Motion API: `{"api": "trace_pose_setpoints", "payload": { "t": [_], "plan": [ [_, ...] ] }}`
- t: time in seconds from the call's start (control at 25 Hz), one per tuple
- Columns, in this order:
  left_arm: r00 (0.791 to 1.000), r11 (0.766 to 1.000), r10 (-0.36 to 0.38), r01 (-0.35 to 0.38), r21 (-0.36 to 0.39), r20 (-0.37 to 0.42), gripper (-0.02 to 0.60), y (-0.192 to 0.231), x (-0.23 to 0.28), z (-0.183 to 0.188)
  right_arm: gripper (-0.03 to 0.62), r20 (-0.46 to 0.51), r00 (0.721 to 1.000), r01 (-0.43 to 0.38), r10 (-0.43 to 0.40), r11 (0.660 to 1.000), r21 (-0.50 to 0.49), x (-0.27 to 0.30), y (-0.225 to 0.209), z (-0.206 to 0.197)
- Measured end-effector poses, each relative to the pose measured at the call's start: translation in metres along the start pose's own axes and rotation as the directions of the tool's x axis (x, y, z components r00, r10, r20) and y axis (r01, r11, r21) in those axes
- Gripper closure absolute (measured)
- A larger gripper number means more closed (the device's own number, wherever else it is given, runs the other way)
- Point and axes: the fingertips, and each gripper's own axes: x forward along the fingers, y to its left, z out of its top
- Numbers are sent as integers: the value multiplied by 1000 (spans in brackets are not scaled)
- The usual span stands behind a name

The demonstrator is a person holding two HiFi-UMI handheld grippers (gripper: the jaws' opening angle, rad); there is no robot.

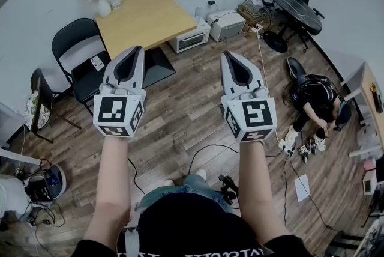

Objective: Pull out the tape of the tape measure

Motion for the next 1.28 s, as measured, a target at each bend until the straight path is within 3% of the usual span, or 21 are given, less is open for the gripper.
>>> {"api": "trace_pose_setpoints", "payload": {
  "t": [0.4, 0.72, 0.76, 0.8, 0.84, 0.88, 1.0, 1.16, 1.28],
  "plan": [
    [999, 999, -38, 38, -4, 16, 568, 24, -59, 1, 579, 1, 999, 39, -39, 999, -22, -29, 59, 17],
    [996, 995, -92, 91, -49, -11, 563, 19, -74, -13, 569, -26, 999, 48, -47, 998, 35, -43, 73, 7],
    [995, 993, -100, 98, -61, -20, 526, 18, -74, -16, 490, -23, 999, 38, -36, 998, 48, -41, 75, 6],
    [994, 992, -107, 105, -70, -28, 422, 18, -73, -19, 379, -16, 1000, 25, -24, 998, 64, -39, 76, 6],
    [993, 991, -109, 107, -76, -33, 346, 20, -72, -21, 311, -9, 1000, 15, -15, 997, 81, -36, 77, 5],
    [994, 992, -104, 101, -78, -32, 297, 22, -71, -22, 286, -4, 1000, 8, -8, 995, 95, -34, 77, 5],
    [998, 994, -66, 65, -86, -14, 227, 36, -65, -20, 269, -13, 1000, 1, 1, 994, 114, -22, 74, 3],
    [1000, 995, -25, 23, -94, -19, 212, 55, -47, -28, 269, -5, 1000, -3, 3, 995, 104, 4, 61, -3],
    [999, 995, -4, 0, -102, -37, 210, 69, -25, -39, 269, 18, 1000, -18, 15, 987, 159, 31, 47, -10]
  ]
}}
